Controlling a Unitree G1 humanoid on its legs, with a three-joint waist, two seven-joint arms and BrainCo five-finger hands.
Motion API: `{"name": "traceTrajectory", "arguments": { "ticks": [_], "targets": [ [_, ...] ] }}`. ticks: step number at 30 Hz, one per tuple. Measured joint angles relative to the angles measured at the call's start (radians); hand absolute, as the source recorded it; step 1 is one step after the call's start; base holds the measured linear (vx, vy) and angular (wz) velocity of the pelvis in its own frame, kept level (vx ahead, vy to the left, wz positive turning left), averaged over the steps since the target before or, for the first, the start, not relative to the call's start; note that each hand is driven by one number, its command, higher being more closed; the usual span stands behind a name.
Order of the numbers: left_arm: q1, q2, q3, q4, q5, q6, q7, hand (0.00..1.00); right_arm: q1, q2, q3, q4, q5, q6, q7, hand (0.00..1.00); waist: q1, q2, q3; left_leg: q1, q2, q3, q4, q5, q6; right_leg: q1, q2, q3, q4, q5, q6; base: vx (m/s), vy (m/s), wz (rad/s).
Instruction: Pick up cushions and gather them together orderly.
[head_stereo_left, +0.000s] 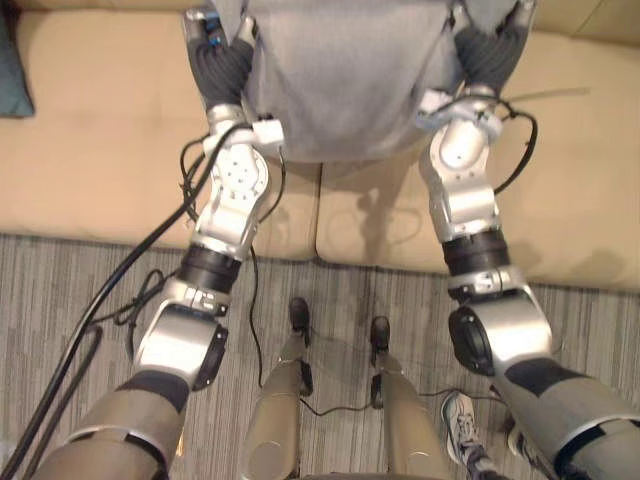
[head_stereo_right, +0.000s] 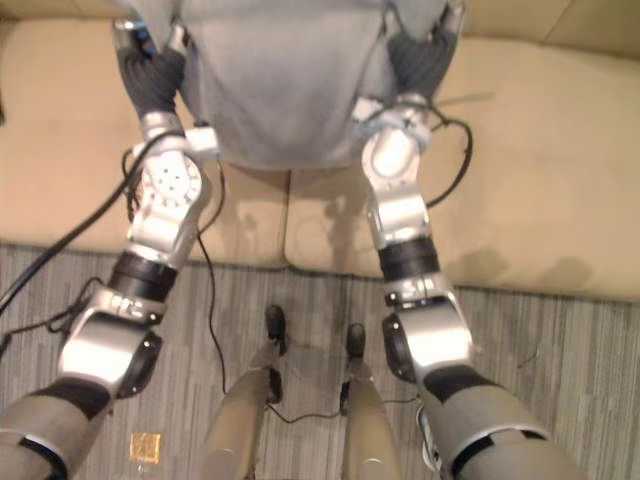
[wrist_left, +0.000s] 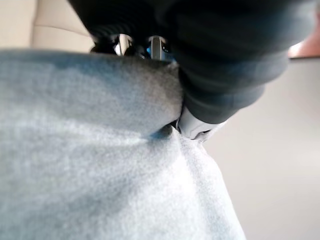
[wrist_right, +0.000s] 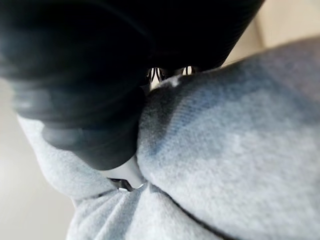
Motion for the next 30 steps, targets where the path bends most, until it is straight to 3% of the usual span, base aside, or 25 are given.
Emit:
{"name": "traceTrajectory", "arguments": {
  "ticks": [1, 2, 3, 8, 14, 20, 25, 30],
  "targets": [
    [-0.031, 0.001, 0.000, 0.024, -0.001, 0.000, -0.010, 1.00, -0.020, -0.001, -0.009, 0.008, 0.000, 0.011, -0.012, 1.00, 0.000, 0.003, 0.023, -0.001, 0.000, 0.000, -0.009, 0.006, 0.000, -0.009, 0.001, 0.003, 0.006, 0.000, 0.000, 0.00, 0.000, 0.00],
    [-0.049, 0.001, 0.000, 0.032, -0.001, 0.000, -0.017, 1.00, -0.027, 0.000, -0.018, 0.007, 0.000, 0.012, -0.020, 0.00, 0.000, 0.004, 0.038, -0.002, 0.000, 0.000, -0.010, 0.006, 0.000, -0.012, 0.001, 0.005, 0.007, 0.000, 0.000, 0.02, -0.004, -0.05],
    [-0.086, 0.001, -0.004, 0.042, -0.001, -0.001, -0.028, 0.00, -0.034, -0.001, -0.035, 0.000, -0.015, 0.012, -0.041, 0.00, 0.000, 0.004, 0.044, -0.028, 0.001, -0.001, -0.014, 0.012, -0.006, -0.040, 0.002, 0.007, 0.008, 0.000, 0.000, 0.02, -0.006, -0.04],
    [-0.158, 0.009, 0.005, 0.046, -0.001, -0.032, -0.036, 0.00, -0.071, -0.025, -0.053, -0.038, -0.039, 0.010, -0.076, 0.00, 0.005, 0.005, 0.045, -0.071, 0.015, 0.001, -0.049, 0.033, -0.014, -0.102, 0.015, 0.015, 0.008, 0.010, -0.003, 0.02, -0.011, -0.07],
    [-0.209, 0.015, 0.049, 0.108, -0.019, -0.032, -0.050, 0.00, -0.072, -0.048, -0.068, -0.047, -0.018, 0.010, -0.041, 0.00, 0.006, 0.005, 0.045, -0.081, 0.029, 0.003, -0.048, 0.040, -0.024, -0.115, 0.021, 0.015, 0.008, 0.013, -0.007, 0.02, -0.010, -0.02],
    [-0.229, 0.066, 0.101, 0.131, -0.043, 0.009, -0.080, 0.00, -0.068, -0.144, -0.096, -0.041, 0.167, 0.009, 0.017, 0.00, 0.006, 0.005, 0.045, -0.080, 0.034, 0.003, -0.041, 0.040, -0.024, -0.115, 0.023, 0.005, 0.025, 0.013, -0.007, 0.00, 0.000, 0.00],
    [-0.228, 0.084, 0.199, 0.153, -0.074, 0.035, -0.078, 0.00, -0.026, -0.232, -0.125, -0.041, 0.252, 0.007, 0.052, 0.00, 0.007, 0.005, 0.045, -0.071, 0.036, 0.006, -0.036, 0.040, -0.024, -0.112, 0.023, 0.004, 0.047, 0.012, -0.007, 0.00, 0.003, 0.00],
    [-0.204, 0.084, 0.269, 0.160, -0.139, 0.056, -0.077, 0.00, 0.069, -0.255, -0.172, -0.058, 0.320, 0.010, 0.085, 0.00, 0.007, 0.004, 0.045, -0.036, 0.038, 0.024, -0.036, 0.040, -0.024, -0.099, 0.024, 0.012, 0.074, 0.006, -0.003, 0.00, 0.002, -0.07]
  ]
}}
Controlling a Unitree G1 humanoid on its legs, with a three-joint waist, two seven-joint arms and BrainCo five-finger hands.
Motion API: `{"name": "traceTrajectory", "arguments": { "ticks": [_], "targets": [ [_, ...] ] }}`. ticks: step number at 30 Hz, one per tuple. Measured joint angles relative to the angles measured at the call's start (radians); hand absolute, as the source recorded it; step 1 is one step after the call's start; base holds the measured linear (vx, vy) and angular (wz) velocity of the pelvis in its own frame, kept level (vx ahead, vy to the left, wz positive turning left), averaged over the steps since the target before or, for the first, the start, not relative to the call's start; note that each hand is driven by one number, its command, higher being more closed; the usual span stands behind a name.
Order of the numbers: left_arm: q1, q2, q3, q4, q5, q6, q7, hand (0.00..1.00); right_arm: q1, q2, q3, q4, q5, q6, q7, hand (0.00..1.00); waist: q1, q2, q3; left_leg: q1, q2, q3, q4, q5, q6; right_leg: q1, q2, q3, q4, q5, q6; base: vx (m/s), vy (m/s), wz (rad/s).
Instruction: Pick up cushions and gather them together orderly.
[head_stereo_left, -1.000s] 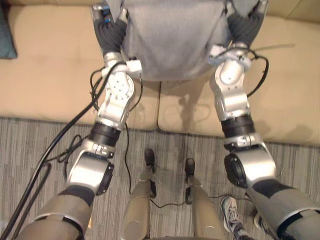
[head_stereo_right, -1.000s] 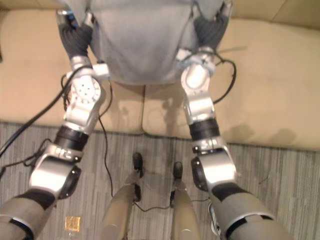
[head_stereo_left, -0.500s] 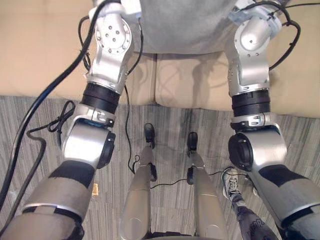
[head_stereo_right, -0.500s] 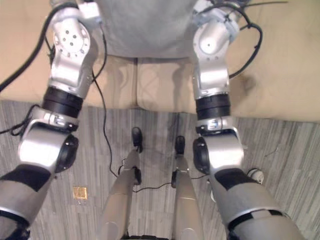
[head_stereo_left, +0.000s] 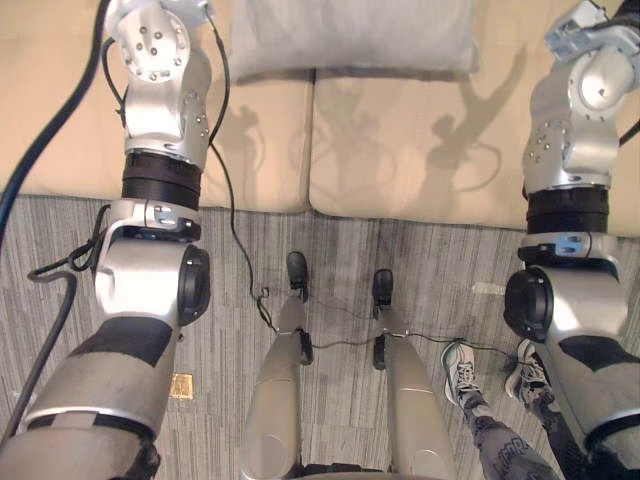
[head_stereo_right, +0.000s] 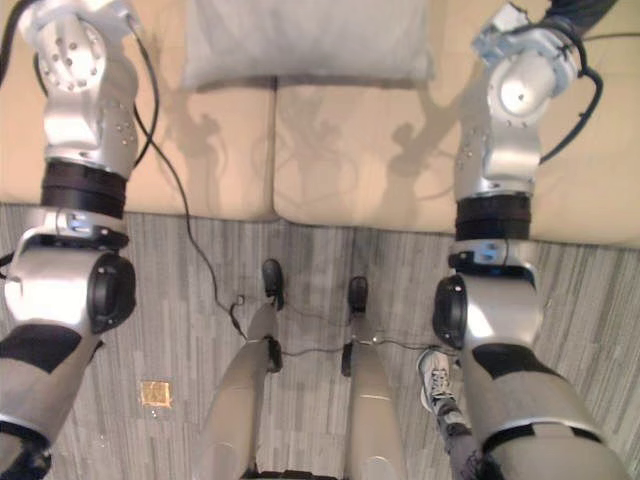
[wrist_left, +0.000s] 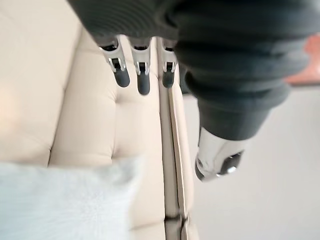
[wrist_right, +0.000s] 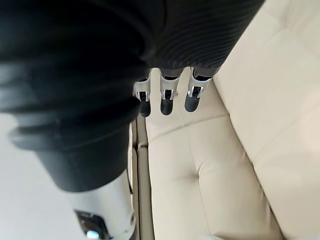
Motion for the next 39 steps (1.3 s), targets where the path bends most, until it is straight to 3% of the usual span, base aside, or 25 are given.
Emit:
{"name": "traceTrajectory", "arguments": {
  "ticks": [5, 8, 10, 12, 14, 15, 18, 21, 28, 33, 39],
  "targets": [
    [0.216, -0.033, 0.006, -0.177, -0.015, 0.013, -0.001, 0.00, 0.232, 0.001, -0.085, -0.148, 0.040, -0.001, 0.029, 0.00, -0.007, -0.001, -0.001, 0.069, -0.002, -0.006, -0.010, -0.001, 0.000, 0.060, -0.001, -0.008, 0.022, -0.028, -0.006, 0.02, -0.029, 0.07],
    [0.429, -0.129, -0.007, -0.341, -0.016, -0.002, -0.010, 0.00, 0.421, 0.020, -0.094, -0.245, 0.044, -0.004, 0.076, 0.00, -0.009, -0.003, -0.002, 0.123, -0.005, -0.021, -0.028, -0.001, 0.000, 0.111, -0.001, -0.016, 0.027, -0.046, -0.006, 0.04, -0.050, 0.14],
    [0.612, -0.211, -0.046, -0.444, -0.016, -0.011, -0.036, 0.00, 0.580, 0.086, -0.095, -0.328, 0.040, -0.004, 0.121, 0.00, -0.010, -0.006, -0.005, 0.167, -0.008, -0.025, -0.036, -0.006, -0.001, 0.152, -0.003, -0.022, 0.030, -0.062, -0.009, 0.05, -0.049, 0.14],
    [0.870, -0.313, -0.102, -0.571, -0.016, -0.011, -0.104, 0.00, 0.786, 0.212, -0.093, -0.420, 0.027, -0.007, 0.186, 0.00, -0.010, -0.006, -0.010, 0.234, -0.013, -0.034, -0.062, -0.006, -0.001, 0.216, -0.008, -0.042, 0.022, -0.077, -0.007, 0.08, -0.044, 0.17],
    [1.044, -0.370, -0.153, -0.599, -0.016, -0.010, -0.162, 0.00, 0.940, 0.291, -0.092, -0.428, -0.001, -0.008, 0.228, 0.00, -0.010, -0.008, -0.064, 0.240, -0.018, -0.050, -0.071, -0.011, 0.001, 0.231, -0.009, -0.052, 0.015, -0.090, -0.009, 0.10, -0.037, 0.25],
    [1.161, -0.393, -0.172, -0.601, -0.016, -0.007, -0.216, 0.00, 1.040, 0.340, -0.092, -0.428, -0.015, -0.008, 0.263, 0.00, -0.007, -0.010, -0.099, 0.252, -0.018, -0.052, -0.074, -0.016, 0.001, 0.248, -0.011, -0.058, 0.008, -0.092, -0.010, 0.13, -0.032, 0.17],
    [1.345, -0.400, -0.176, -0.598, -0.009, 0.004, -0.298, 0.00, 1.187, 0.401, -0.085, -0.415, -0.049, -0.009, 0.325, 0.00, -0.006, -0.013, -0.112, 0.336, -0.023, -0.043, -0.072, -0.039, 0.001, 0.338, -0.016, -0.057, -0.012, -0.099, -0.004, 0.09, -0.018, -0.01],
    [1.486, -0.399, -0.142, -0.489, 0.046, 0.014, -0.371, 0.00, 1.328, 0.417, -0.058, -0.295, -0.083, -0.012, 0.375, 0.00, -0.004, -0.023, -0.195, 0.395, -0.023, -0.036, -0.054, -0.087, 0.005, 0.415, -0.021, -0.060, -0.044, -0.105, -0.004, 0.07, 0.001, -0.05],
    [1.524, -0.401, 0.030, -0.026, 0.221, 0.051, -0.373, 0.00, 1.413, 0.443, -0.041, 0.020, -0.127, 0.013, 0.408, 0.00, -0.007, -0.042, -0.312, 0.502, -0.024, -0.034, -0.059, -0.112, -0.004, 0.532, -0.027, -0.074, -0.068, -0.138, 0.004, 0.03, -0.008, 0.02],
    [1.526, -0.399, 0.125, 0.134, 0.261, 0.064, -0.371, 0.00, 1.421, 0.444, -0.050, 0.178, -0.162, 0.037, 0.417, 0.00, -0.008, -0.053, -0.357, 0.554, -0.027, -0.026, -0.075, -0.112, -0.004, 0.594, -0.037, -0.103, -0.094, -0.149, 0.005, 0.02, 0.004, 0.16],
    [1.506, -0.398, 0.161, 0.213, 0.299, 0.065, -0.373, 0.00, 1.370, 0.458, -0.053, 0.276, -0.163, 0.062, 0.428, 0.00, -0.005, -0.057, -0.356, 0.580, -0.034, 0.000, -0.075, -0.118, 0.001, 0.612, -0.044, -0.079, -0.101, -0.140, 0.023, 0.03, 0.018, -0.09]
  ]
}}
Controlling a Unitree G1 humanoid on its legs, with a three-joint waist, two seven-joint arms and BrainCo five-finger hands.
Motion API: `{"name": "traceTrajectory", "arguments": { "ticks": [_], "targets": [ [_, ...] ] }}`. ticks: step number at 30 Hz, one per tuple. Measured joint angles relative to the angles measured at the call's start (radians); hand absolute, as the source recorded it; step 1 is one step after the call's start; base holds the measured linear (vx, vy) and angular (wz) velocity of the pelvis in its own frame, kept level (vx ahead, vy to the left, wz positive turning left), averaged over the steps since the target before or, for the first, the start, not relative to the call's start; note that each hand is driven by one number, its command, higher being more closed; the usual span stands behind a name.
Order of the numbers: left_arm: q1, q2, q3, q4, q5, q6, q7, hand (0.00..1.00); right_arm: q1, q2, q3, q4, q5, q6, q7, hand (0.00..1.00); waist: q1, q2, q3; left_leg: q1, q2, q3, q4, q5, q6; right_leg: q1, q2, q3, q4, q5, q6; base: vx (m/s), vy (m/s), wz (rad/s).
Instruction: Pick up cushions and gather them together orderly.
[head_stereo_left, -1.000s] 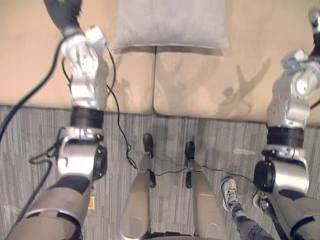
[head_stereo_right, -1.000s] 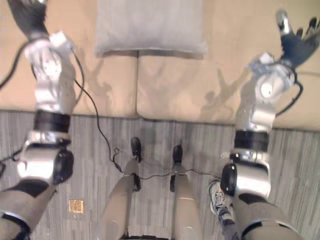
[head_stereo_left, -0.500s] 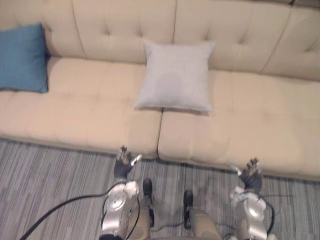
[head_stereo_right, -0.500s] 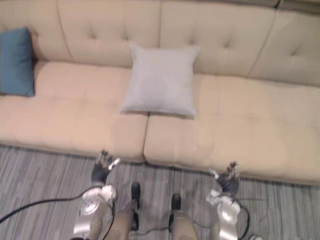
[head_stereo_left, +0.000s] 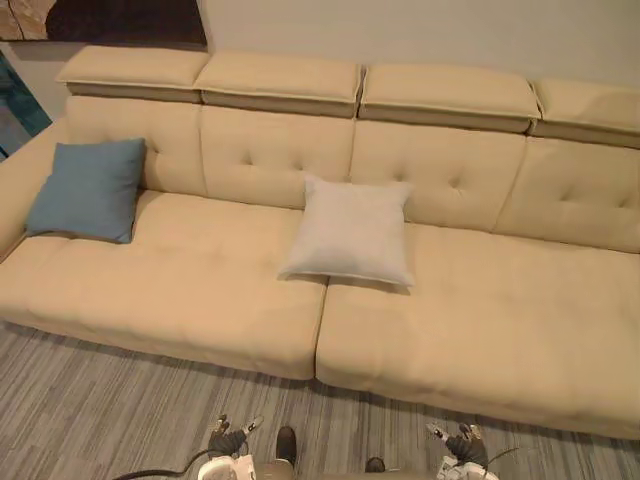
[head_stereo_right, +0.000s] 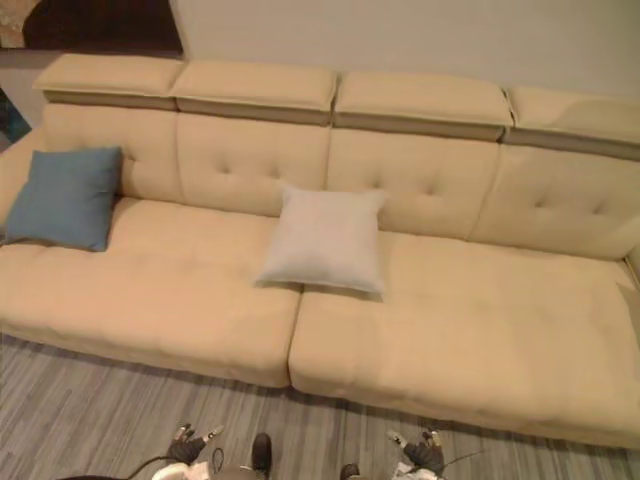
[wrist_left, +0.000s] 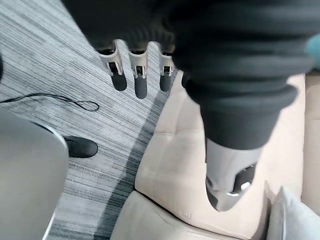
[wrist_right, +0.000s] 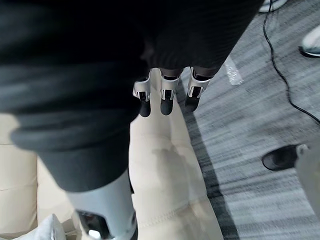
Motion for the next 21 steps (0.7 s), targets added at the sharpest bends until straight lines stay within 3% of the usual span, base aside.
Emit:
{"name": "traceTrajectory", "arguments": {
  "ticks": [4, 6, 7, 8, 9, 11, 13, 14, 16, 18, 19, 20, 21],
  "targets": [
    [-0.043, 0.021, -0.001, 0.014, 0.000, 0.011, 0.002, 0.00, -0.056, 0.021, 0.035, 0.023, -0.001, 0.004, -0.002, 0.00, -0.001, -0.022, 0.002, -0.114, 0.019, 0.026, 0.134, -0.043, 0.004, -0.063, 0.004, 0.021, 0.011, 0.035, 0.003, 0.00, -0.009, -0.23],
    [-0.057, 0.015, 0.001, 0.003, 0.000, 0.016, 0.002, 0.00, -0.079, 0.022, 0.035, 0.022, -0.002, 0.009, -0.003, 0.00, 0.005, -0.021, 0.005, -0.157, 0.048, 0.033, 0.214, -0.079, 0.015, -0.077, 0.014, 0.020, 0.029, 0.056, 0.035, -0.02, 0.006, -0.24],
    [-0.065, 0.011, 0.009, 0.000, -0.002, 0.016, 0.002, 0.00, -0.095, 0.024, 0.039, 0.021, -0.002, 0.012, -0.003, 0.00, 0.010, -0.020, 0.015, -0.157, 0.060, 0.036, 0.230, -0.086, 0.023, -0.116, 0.005, -0.006, 0.206, -0.008, -0.004, -0.08, -0.015, -0.10],
    [-0.068, 0.010, 0.009, -0.001, -0.002, 0.017, 0.001, 0.00, -0.094, 0.024, 0.042, 0.019, -0.002, 0.012, -0.003, 0.00, 0.008, -0.018, 0.015, -0.155, 0.060, 0.029, 0.239, -0.089, 0.028, -0.137, -0.012, -0.020, 0.362, -0.059, -0.005, -0.08, -0.072, 0.22],
    [-0.068, 0.009, 0.008, -0.012, -0.003, 0.017, 0.001, 0.00, -0.090, 0.024, 0.042, 0.022, -0.006, 0.013, -0.003, 0.00, 0.009, -0.030, 0.009, -0.158, 0.058, 0.011, 0.258, -0.088, 0.025, -0.132, -0.039, -0.022, 0.527, -0.110, 0.028, -0.05, -0.055, 0.36],
    [-0.066, 0.012, 0.011, -0.020, -0.002, 0.017, 0.000, 0.00, -0.085, 0.026, 0.042, 0.023, -0.026, 0.015, -0.002, 0.00, 0.023, -0.063, -0.011, -0.183, 0.049, -0.011, 0.301, -0.081, 0.018, -0.080, -0.079, 0.014, 0.653, -0.138, 0.081, -0.04, -0.146, 0.40],
    [-0.069, 0.013, 0.022, -0.038, -0.002, 0.016, -0.001, 0.00, -0.092, 0.022, 0.039, 0.024, -0.036, 0.015, -0.002, 0.00, 0.036, -0.082, -0.016, -0.239, 0.042, -0.021, 0.365, -0.078, 0.014, 0.001, -0.087, 0.079, 0.586, -0.150, 0.101, -0.20, -0.296, 0.29],
    [-0.073, -0.001, 0.025, -0.036, -0.002, 0.018, 0.000, 0.00, -0.102, 0.008, 0.036, 0.028, -0.037, 0.017, -0.002, 0.00, 0.044, -0.064, -0.012, -0.248, 0.057, -0.023, 0.372, -0.059, -0.004, 0.032, -0.055, 0.076, 0.527, -0.192, 0.066, -0.33, -0.270, 0.09],
    [-0.054, -0.021, 0.013, -0.039, -0.002, 0.015, 0.000, 0.00, -0.094, -0.009, 0.032, 0.029, -0.036, 0.018, -0.008, 0.00, 0.055, -0.012, -0.019, -0.248, 0.089, -0.022, 0.344, -0.025, 0.008, 0.070, -0.016, 0.042, 0.446, -0.225, 0.017, -0.29, -0.174, 0.07],
    [-0.036, -0.031, -0.036, -0.029, -0.002, 0.017, -0.002, 0.00, -0.090, -0.031, 0.033, 0.029, -0.035, 0.018, -0.018, 0.00, 0.053, 0.042, -0.015, -0.256, 0.117, -0.020, 0.285, 0.070, -0.029, 0.068, 0.019, 0.009, 0.416, -0.259, 0.012, -0.32, -0.144, 0.21],
    [-0.037, -0.031, -0.049, -0.028, -0.002, 0.016, -0.002, 0.00, -0.091, -0.040, 0.033, 0.033, -0.035, 0.018, -0.021, 0.00, 0.052, 0.051, -0.014, -0.260, 0.121, -0.021, 0.240, 0.141, -0.038, 0.054, 0.029, -0.003, 0.415, -0.256, 0.008, -0.41, -0.130, 0.43],
    [-0.041, -0.020, -0.057, -0.029, -0.002, 0.016, -0.006, 0.00, -0.094, -0.035, 0.034, 0.048, -0.036, 0.018, -0.025, 0.00, 0.046, 0.043, -0.009, -0.265, 0.113, -0.022, 0.165, 0.266, -0.076, 0.040, 0.020, -0.037, 0.391, -0.246, -0.009, -0.41, -0.095, 0.35],
    [-0.053, -0.016, -0.044, -0.040, -0.002, 0.016, -0.007, 0.00, -0.105, -0.021, 0.034, 0.068, -0.036, 0.021, -0.029, 0.00, 0.056, 0.026, 0.005, -0.283, 0.113, -0.015, 0.245, 0.196, -0.110, 0.040, -0.004, -0.100, 0.362, -0.246, -0.042, -0.37, -0.089, 0.09]
  ]
}}
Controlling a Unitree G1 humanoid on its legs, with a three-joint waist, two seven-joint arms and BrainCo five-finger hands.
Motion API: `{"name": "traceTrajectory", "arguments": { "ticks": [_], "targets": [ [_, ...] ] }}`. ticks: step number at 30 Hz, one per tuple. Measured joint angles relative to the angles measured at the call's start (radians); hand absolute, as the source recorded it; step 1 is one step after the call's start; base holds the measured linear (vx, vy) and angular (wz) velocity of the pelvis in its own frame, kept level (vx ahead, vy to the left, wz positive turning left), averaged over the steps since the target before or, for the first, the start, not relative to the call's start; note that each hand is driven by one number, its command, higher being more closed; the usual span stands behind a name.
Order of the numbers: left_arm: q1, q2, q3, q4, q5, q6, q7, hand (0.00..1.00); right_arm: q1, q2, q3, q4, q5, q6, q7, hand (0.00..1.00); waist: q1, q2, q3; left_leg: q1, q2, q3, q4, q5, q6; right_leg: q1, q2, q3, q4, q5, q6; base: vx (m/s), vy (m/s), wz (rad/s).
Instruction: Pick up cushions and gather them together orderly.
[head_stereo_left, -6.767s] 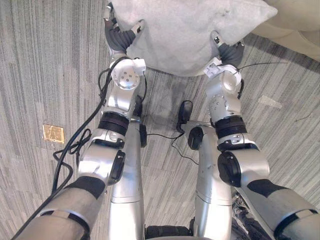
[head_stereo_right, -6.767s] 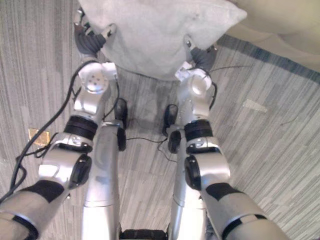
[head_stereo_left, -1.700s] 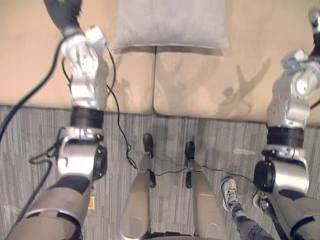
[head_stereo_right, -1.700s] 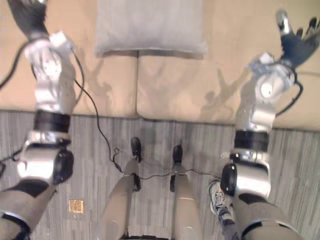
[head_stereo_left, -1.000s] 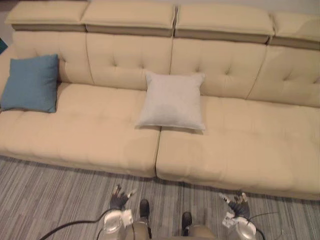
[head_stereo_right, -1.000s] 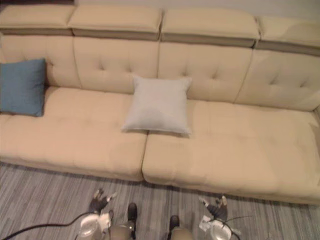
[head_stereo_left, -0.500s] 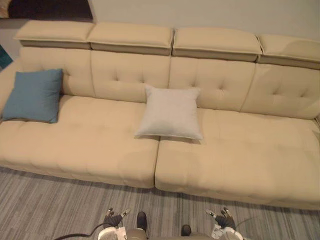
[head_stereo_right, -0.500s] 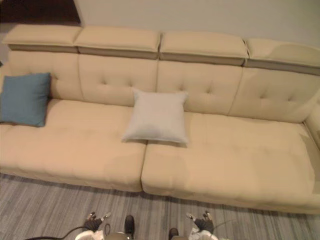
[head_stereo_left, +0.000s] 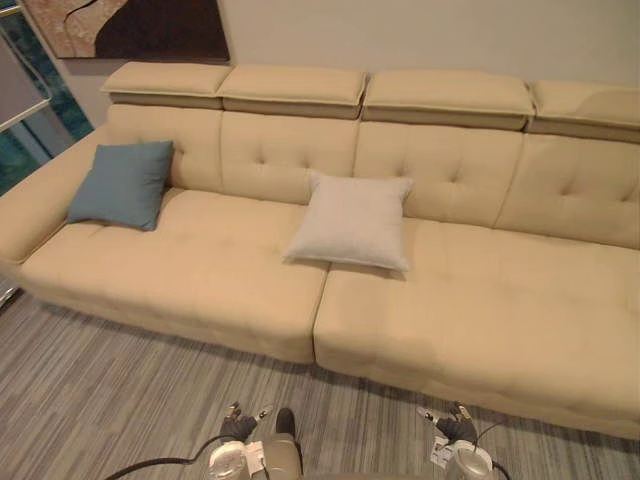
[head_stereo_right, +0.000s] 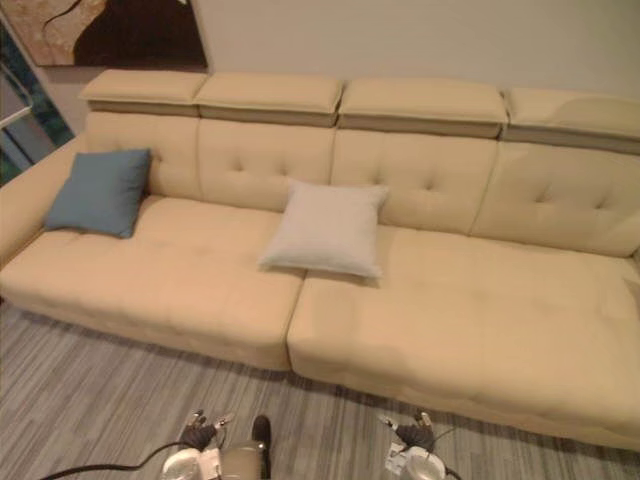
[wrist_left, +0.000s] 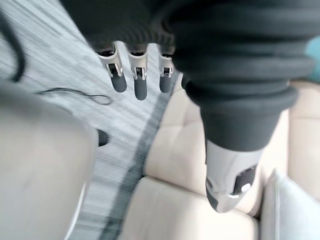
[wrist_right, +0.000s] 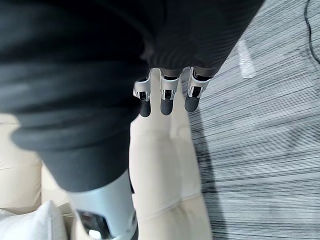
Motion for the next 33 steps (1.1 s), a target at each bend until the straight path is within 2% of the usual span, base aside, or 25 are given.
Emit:
{"name": "traceTrajectory", "arguments": {
  "ticks": [1, 2, 3, 4, 5, 6, 7, 8, 9, 10, 11, 12, 13, 15, 18, 20, 24, 33],
  "targets": [
    [-0.001, 0.004, 0.009, -0.003, 0.000, 0.001, 0.002, 0.00, -0.008, 0.006, 0.001, 0.005, 0.000, 0.002, -0.002, 0.00, 0.007, -0.017, 0.009, -0.007, -0.006, 0.002, 0.109, -0.105, 0.036, 0.001, -0.020, -0.032, -0.020, -0.006, -0.011, -0.36, -0.103, -0.47],
    [-0.003, 0.016, 0.007, 0.003, 0.002, 0.003, 0.004, 0.00, -0.008, 0.006, 0.008, 0.003, 0.000, 0.002, -0.003, 0.00, 0.006, -0.032, 0.013, -0.017, -0.022, -0.002, 0.284, -0.254, 0.091, 0.006, -0.037, -0.048, -0.070, -0.013, -0.017, -0.25, -0.095, -0.67],
    [-0.013, 0.013, 0.007, 0.015, 0.002, 0.005, 0.005, 0.00, -0.009, -0.001, 0.010, -0.001, 0.000, 0.002, -0.003, 0.00, -0.001, -0.019, 0.023, -0.019, -0.018, -0.012, 0.391, -0.354, 0.128, 0.012, -0.033, -0.048, -0.092, 0.002, -0.007, -0.31, -0.013, -0.49],
    [-0.020, 0.016, 0.006, 0.021, 0.004, 0.006, 0.004, 0.00, -0.001, 0.000, 0.008, -0.001, 0.000, 0.003, -0.004, 0.00, -0.012, -0.021, 0.022, -0.007, -0.016, -0.016, 0.463, -0.421, 0.129, -0.005, -0.039, -0.058, -0.089, 0.016, -0.012, -0.21, 0.096, -0.16],
    [-0.026, 0.020, 0.005, 0.026, 0.006, 0.006, 0.003, 0.00, 0.017, 0.000, 0.007, 0.001, 0.000, 0.006, -0.004, 0.00, -0.013, -0.026, 0.025, 0.002, -0.015, -0.027, 0.516, -0.462, 0.123, -0.010, -0.046, -0.063, -0.082, 0.022, -0.011, -0.28, 0.201, -0.01],
    [-0.026, 0.026, 0.006, 0.027, 0.011, 0.006, 0.003, 0.00, 0.041, 0.000, 0.005, 0.015, 0.000, 0.013, -0.003, 0.00, -0.014, -0.032, 0.028, 0.035, -0.003, -0.049, 0.613, -0.531, 0.121, -0.009, -0.058, -0.078, -0.080, 0.037, -0.008, -0.25, 0.252, -0.03],
    [-0.023, 0.025, 0.008, 0.029, 0.016, 0.008, 0.003, 0.00, 0.053, 0.000, 0.006, 0.032, 0.000, 0.016, -0.003, 0.00, -0.019, -0.032, 0.027, 0.063, 0.010, -0.065, 0.659, -0.570, 0.109, -0.008, -0.060, -0.082, -0.083, 0.046, 0.003, -0.23, 0.334, 0.08],
    [-0.021, 0.019, 0.008, 0.034, 0.023, 0.014, 0.003, 0.00, 0.068, 0.001, 0.001, 0.042, 0.000, 0.022, -0.003, 0.00, -0.032, -0.016, 0.023, 0.099, 0.030, -0.074, 0.643, -0.630, 0.093, -0.012, -0.054, -0.088, -0.081, 0.046, 0.022, -0.16, 0.307, 0.21],
    [-0.016, 0.018, 0.008, 0.038, 0.028, 0.020, 0.003, 0.00, 0.068, -0.008, -0.005, 0.045, 0.000, 0.025, -0.002, 0.00, -0.040, -0.005, 0.021, 0.114, 0.023, -0.072, 0.587, -0.674, 0.078, -0.022, -0.043, -0.081, -0.081, 0.050, 0.044, -0.11, 0.246, 0.32],
    [-0.016, 0.034, 0.016, 0.042, 0.036, 0.023, 0.003, 0.00, 0.064, 0.019, -0.024, 0.058, -0.001, 0.033, -0.001, 0.00, -0.050, -0.044, 0.006, 0.146, -0.014, -0.065, 0.473, -0.737, 0.070, -0.048, -0.053, -0.041, -0.090, 0.064, 0.066, -0.07, 0.209, 0.34],
    [-0.021, 0.051, 0.020, 0.044, 0.040, 0.026, 0.005, 0.00, 0.064, 0.044, -0.045, 0.071, -0.001, 0.035, 0.004, 0.00, -0.057, -0.079, 0.000, 0.157, -0.051, -0.063, 0.409, -0.699, 0.083, -0.050, -0.060, -0.013, -0.128, 0.073, 0.061, -0.12, 0.209, 0.36],
    [-0.019, 0.051, 0.028, 0.044, 0.040, 0.025, 0.006, 0.00, 0.066, 0.054, -0.071, 0.081, -0.001, 0.035, 0.006, 0.00, -0.056, -0.087, -0.005, 0.174, -0.081, -0.066, 0.355, -0.651, 0.104, -0.033, -0.053, 0.010, -0.192, 0.106, 0.052, -0.11, 0.178, 0.27],
    [-0.014, 0.051, 0.028, 0.044, 0.041, 0.025, 0.005, 0.00, 0.068, 0.055, -0.082, 0.086, -0.001, 0.035, 0.009, 0.00, -0.056, -0.085, -0.006, 0.182, -0.095, -0.064, 0.337, -0.639, 0.111, -0.021, -0.051, 0.019, -0.217, 0.123, 0.052, -0.11, 0.109, 0.24],
    [-0.002, 0.045, 0.027, 0.067, 0.041, 0.026, 0.006, 0.00, 0.070, 0.045, -0.119, 0.101, -0.001, 0.035, 0.013, 0.00, -0.062, -0.057, -0.022, 0.196, -0.136, -0.060, 0.287, -0.617, 0.139, 0.009, -0.056, 0.060, -0.295, 0.187, 0.047, -0.06, 0.124, 0.16],
    [0.023, 0.044, 0.032, 0.078, 0.054, 0.030, 0.007, 0.00, 0.070, 0.034, -0.128, 0.111, -0.001, 0.037, 0.013, 0.00, -0.062, -0.039, -0.044, 0.220, -0.157, -0.053, 0.240, -0.593, 0.147, 0.027, -0.066, 0.067, -0.336, 0.220, 0.043, -0.02, 0.092, -0.04],
    [0.023, 0.044, 0.034, 0.085, 0.061, 0.030, 0.007, 0.00, 0.071, 0.036, -0.144, 0.121, -0.001, 0.037, 0.013, 0.00, -0.062, -0.040, -0.046, 0.240, -0.158, -0.048, 0.221, -0.583, 0.143, 0.037, -0.065, 0.075, -0.346, 0.227, 0.055, 0.00, -0.012, -0.13],
    [0.022, 0.043, 0.037, 0.105, 0.082, 0.032, 0.006, 0.00, 0.066, 0.036, -0.162, 0.130, -0.002, 0.037, 0.014, 0.00, -0.062, -0.044, -0.055, 0.271, -0.154, -0.061, 0.182, -0.560, 0.130, 0.038, -0.048, 0.083, -0.353, 0.228, 0.056, 0.00, -0.064, -0.15],
    [0.009, 0.037, 0.042, 0.135, 0.092, 0.035, 0.005, 0.00, 0.053, 0.033, -0.201, 0.150, -0.001, 0.037, 0.014, 0.00, -0.064, -0.032, -0.062, 0.286, -0.136, -0.088, 0.173, -0.551, 0.120, 0.041, -0.020, 0.098, -0.364, 0.230, 0.055, 0.02, -0.036, -0.10]
  ]
}}
